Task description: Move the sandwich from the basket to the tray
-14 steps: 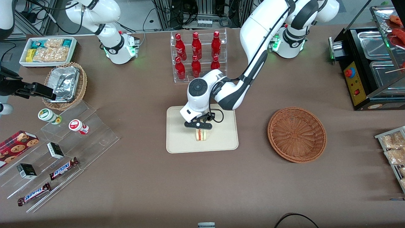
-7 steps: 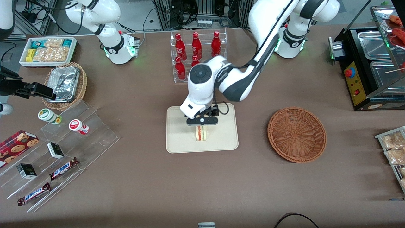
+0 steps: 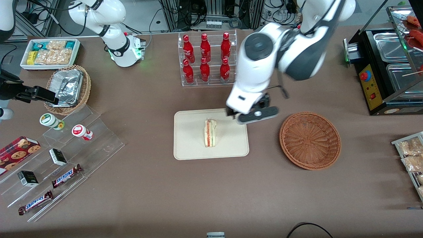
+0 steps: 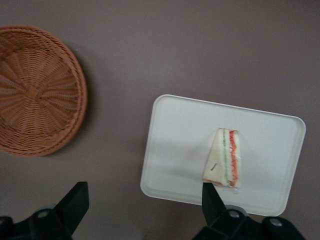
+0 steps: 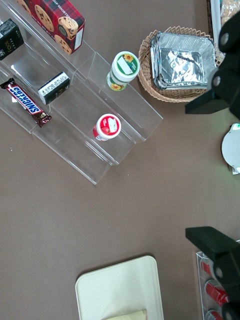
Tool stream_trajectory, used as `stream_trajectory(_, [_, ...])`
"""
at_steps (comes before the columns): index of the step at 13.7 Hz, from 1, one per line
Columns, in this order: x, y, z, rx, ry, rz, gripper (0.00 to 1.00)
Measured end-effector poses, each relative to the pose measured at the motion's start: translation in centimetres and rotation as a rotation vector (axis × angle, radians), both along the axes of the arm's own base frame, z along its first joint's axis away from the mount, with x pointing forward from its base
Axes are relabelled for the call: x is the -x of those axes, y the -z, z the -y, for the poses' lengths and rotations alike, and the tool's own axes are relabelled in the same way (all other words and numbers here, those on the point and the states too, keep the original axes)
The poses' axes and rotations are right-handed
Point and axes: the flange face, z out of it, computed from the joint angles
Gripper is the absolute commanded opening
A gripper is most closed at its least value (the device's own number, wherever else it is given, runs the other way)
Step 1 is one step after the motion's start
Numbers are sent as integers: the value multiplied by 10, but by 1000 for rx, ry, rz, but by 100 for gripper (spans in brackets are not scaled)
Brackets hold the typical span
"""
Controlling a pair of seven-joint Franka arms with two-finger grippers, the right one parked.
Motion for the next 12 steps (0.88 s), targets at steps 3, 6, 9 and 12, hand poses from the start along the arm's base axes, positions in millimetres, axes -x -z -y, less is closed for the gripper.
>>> stream_trajectory(3, [-3, -39, -83, -19, 31, -21, 100])
stream_trajectory(6, [-7, -63, -148, -29, 81, -45, 100])
stream_trajectory(9, [-14, -73, -209, -21, 141, -60, 100])
stream_trajectory(12, [-16, -78, -271, 6, 194, -68, 100])
